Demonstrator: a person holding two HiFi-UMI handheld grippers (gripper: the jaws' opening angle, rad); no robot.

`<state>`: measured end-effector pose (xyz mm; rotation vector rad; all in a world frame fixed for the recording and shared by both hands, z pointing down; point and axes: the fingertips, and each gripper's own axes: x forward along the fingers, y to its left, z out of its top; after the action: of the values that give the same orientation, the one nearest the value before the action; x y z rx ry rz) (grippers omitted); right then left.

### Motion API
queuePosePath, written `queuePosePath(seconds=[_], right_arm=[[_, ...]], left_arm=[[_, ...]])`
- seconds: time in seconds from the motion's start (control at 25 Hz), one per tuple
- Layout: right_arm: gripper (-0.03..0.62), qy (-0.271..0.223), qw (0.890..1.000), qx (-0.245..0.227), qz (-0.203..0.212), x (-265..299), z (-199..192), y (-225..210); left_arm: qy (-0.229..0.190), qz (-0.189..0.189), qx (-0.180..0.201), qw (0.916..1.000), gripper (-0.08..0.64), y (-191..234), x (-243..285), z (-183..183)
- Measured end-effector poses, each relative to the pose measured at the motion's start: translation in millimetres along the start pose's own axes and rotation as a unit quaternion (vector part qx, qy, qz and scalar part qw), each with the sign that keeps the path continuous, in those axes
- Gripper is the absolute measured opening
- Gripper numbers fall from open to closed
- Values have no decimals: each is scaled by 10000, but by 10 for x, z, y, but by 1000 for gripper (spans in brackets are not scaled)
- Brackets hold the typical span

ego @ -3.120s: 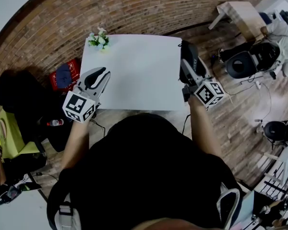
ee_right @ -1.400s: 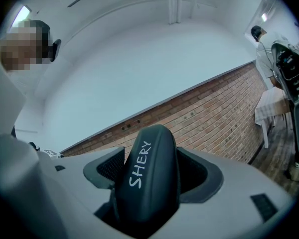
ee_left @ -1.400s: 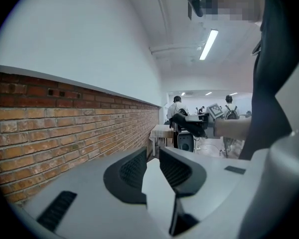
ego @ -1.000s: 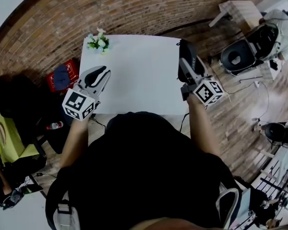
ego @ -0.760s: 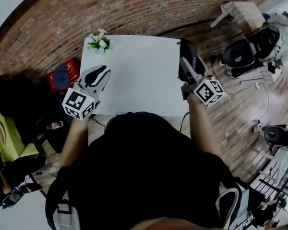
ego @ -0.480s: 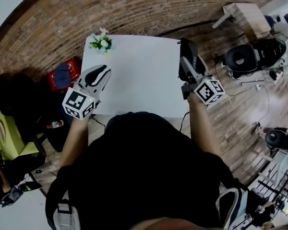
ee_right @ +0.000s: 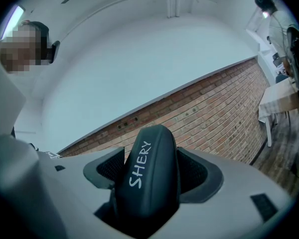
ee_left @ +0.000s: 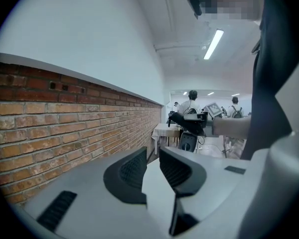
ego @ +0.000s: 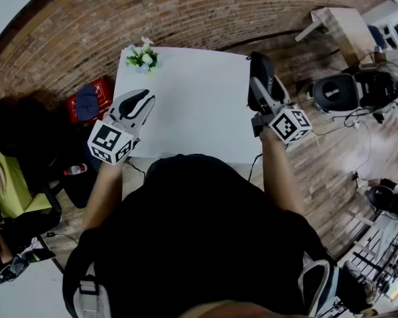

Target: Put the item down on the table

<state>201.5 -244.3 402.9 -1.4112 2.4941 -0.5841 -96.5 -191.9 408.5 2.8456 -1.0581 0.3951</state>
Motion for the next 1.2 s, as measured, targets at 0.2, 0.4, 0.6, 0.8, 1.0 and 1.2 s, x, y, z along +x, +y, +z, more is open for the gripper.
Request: queuePosePath(seconds=[0.2, 0.4, 0.6, 0.8, 1.0, 1.2], right_arm=[[342, 20, 10000, 7, 36, 12, 10, 35], [341, 60, 10000, -2, 64, 17, -8, 54], [341, 76, 9999, 35, 90, 24, -38, 54], [341, 97, 9999, 114, 84, 23, -89, 74], [342, 181, 9998, 15, 70, 73, -107, 102], [342, 376, 9992, 105, 4, 102, -314, 15]], left_arm=[[0, 34, -27, 10000, 84, 7, -37, 8], [-25, 66, -11, 10000, 84, -12, -64, 1], [-12, 70, -16, 10000, 84, -9, -81, -20], [6, 58, -53, 10000, 84, 18, -104, -56], [33, 39, -92, 9999, 84, 49, -110, -88], [44, 45, -120, 9999, 84, 56, -123, -122]])
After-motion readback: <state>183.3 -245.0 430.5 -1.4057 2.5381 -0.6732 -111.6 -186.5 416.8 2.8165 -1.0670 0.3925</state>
